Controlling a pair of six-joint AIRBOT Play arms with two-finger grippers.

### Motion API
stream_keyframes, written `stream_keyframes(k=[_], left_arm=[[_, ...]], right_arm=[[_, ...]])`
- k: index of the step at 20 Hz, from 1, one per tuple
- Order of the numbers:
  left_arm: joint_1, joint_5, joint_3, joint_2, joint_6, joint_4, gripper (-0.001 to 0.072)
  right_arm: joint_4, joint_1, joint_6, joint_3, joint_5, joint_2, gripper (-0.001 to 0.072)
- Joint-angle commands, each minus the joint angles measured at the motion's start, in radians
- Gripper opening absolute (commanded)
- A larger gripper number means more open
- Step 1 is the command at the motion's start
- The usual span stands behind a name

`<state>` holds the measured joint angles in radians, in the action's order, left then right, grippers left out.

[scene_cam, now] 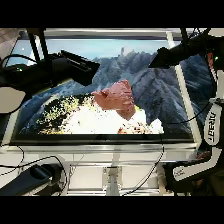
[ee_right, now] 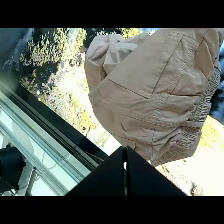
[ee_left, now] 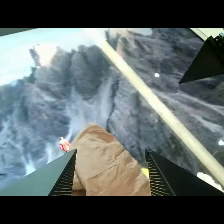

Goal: Fold the clothes and pants, and hang the long-sleeved shirts on hangers.

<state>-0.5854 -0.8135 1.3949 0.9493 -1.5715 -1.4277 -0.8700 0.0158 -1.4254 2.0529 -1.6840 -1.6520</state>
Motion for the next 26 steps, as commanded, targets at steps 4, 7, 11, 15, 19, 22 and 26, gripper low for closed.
stream_keyframes(k=[4, 7, 11, 15, 19, 22, 26], left_arm=[[0.000, 0.000, 0.000, 0.000, 0.000, 0.000, 0.0466], [0.000, 0.000, 0.000, 0.000, 0.000, 0.000, 0.0467], [0.000, 0.000, 0.000, 0.000, 0.000, 0.000, 0.0466], [0.000, 0.001, 0.000, 0.000, 0.000, 0.000, 0.0467], [0.001, 0.019, 0.000, 0.015, 0.000, -0.002, 0.0466], [0.003, 0.019, 0.000, 0.042, 0.000, -0.004, 0.0466], [0.003, 0.019, 0.000, 0.079, 0.000, -0.004, 0.0466]], right_arm=[[0.002, 0.000, -0.002, 0.000, 0.000, 0.000, 0.0019], [0.002, 0.000, -0.002, 0.000, 0.008, 0.000, 0.0019], [0.002, 0.000, -0.002, 0.000, 0.026, 0.000, 0.0019], [0.002, 0.000, -0.002, 0.000, 0.019, 0.000, 0.0019], [-0.008, 0.000, 0.000, 0.000, 0.029, -0.003, 0.0018], [-0.029, 0.000, -0.001, -0.010, 0.027, -0.007, 0.0019], [-0.028, 0.000, -0.001, -0.050, 0.027, -0.008, 0.0019]])
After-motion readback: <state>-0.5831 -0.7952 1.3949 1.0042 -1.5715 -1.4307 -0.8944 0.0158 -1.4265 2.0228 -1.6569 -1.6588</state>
